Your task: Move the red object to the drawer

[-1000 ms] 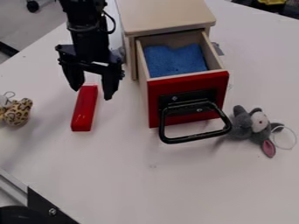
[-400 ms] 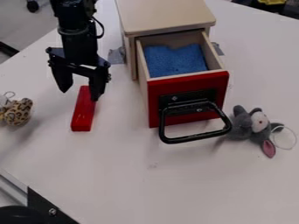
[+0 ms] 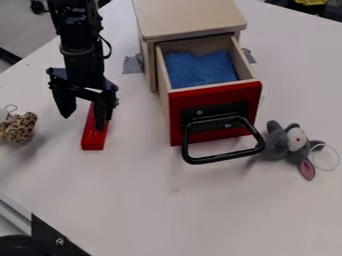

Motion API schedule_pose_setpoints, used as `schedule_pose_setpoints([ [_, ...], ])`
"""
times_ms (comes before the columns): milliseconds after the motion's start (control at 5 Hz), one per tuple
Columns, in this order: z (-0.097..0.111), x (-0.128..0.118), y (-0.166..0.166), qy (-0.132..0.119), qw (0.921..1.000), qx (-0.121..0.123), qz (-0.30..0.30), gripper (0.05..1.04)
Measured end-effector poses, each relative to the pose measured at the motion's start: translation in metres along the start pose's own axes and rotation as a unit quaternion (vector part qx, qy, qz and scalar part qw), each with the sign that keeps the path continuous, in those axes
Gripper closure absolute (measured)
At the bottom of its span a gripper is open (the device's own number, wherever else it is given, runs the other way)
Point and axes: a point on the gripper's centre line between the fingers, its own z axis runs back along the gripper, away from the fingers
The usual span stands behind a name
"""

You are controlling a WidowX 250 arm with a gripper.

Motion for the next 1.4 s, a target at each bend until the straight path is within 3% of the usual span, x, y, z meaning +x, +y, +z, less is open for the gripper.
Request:
schedule_pose_setpoints([
  [600,-0.019,-0.010,-0.001,-0.001,0.9996,0.029,-0.002,0.127],
  [800,-0.020,-0.008,0.001,-0.012,0.9994,0.032,0.001,0.388],
  [1000,-0.014,-0.010,-0.001,-0.011,0.9996,0.025,0.009,0.528],
  [1200,0.015,-0.002,-0.003,-0.038,0.9992,0.007,0.009,0.528],
  [1400,0.064,0.006,-0.006,-0.083,0.9963,-0.014,0.019,0.529],
])
